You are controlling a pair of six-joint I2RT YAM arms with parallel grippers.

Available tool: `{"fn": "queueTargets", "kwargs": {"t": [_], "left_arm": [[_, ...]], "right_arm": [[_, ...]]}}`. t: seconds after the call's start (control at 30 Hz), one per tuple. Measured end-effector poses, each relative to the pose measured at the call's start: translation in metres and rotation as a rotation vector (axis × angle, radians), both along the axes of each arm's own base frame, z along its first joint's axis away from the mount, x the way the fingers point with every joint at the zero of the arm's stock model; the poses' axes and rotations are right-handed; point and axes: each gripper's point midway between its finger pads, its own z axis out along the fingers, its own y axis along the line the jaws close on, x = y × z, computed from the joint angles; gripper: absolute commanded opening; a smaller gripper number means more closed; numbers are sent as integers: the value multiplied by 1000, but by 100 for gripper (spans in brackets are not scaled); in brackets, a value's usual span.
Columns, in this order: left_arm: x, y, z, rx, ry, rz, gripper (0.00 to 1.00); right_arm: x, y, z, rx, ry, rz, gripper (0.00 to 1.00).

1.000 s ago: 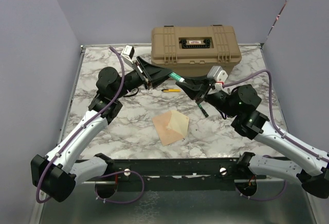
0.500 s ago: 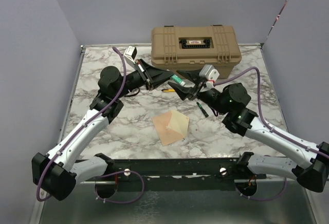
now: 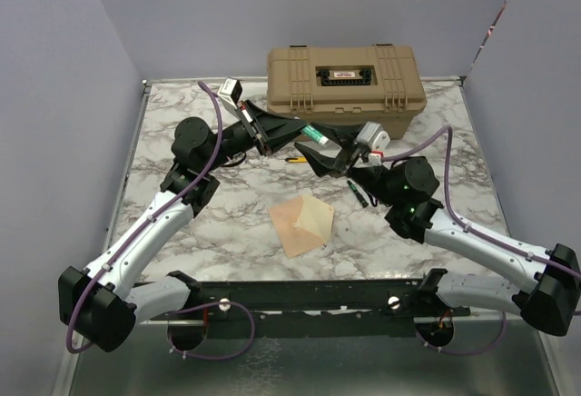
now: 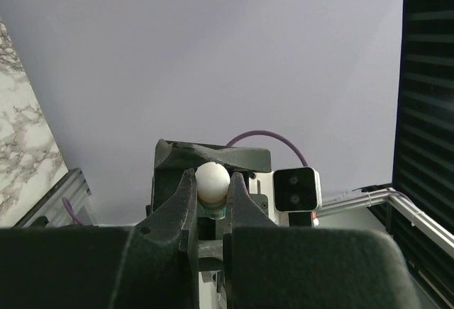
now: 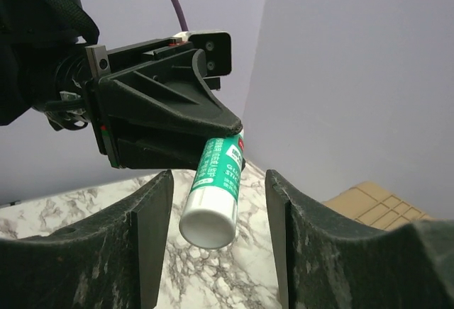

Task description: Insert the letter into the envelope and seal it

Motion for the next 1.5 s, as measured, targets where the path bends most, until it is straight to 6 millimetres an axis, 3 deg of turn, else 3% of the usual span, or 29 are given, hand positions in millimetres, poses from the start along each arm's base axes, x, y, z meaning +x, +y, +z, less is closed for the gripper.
{"fn": "queueTargets", "kwargs": {"t": [0.27,0.4,0.63,0.8,0.97,1.13,1.5], "left_arm": [[0,0,1,-10,0,-2,0],[0,0,1,-11,3,-3,0],[0,0,1,-11,5,-4,0],[-1,0,1,-11,4,-6,0],[-1,0,1,-11,4,-7,0],[-1,0,1,-10,4,-8,0],[1,1,1,-14,7,2,0]], "right_arm": [[-7,-9,13,44,-37,0,61],[-8,-10,17,54,-53,-3,57],[-1,-4,8,23,-55,-13,47],[-2,-4,12,33,-69,-13,57],[-4,-5,17,46,-83,-6,56],[-4,-4,19,48,-86,-7,40],[1,3,25,42,-96,-8,20]]}}
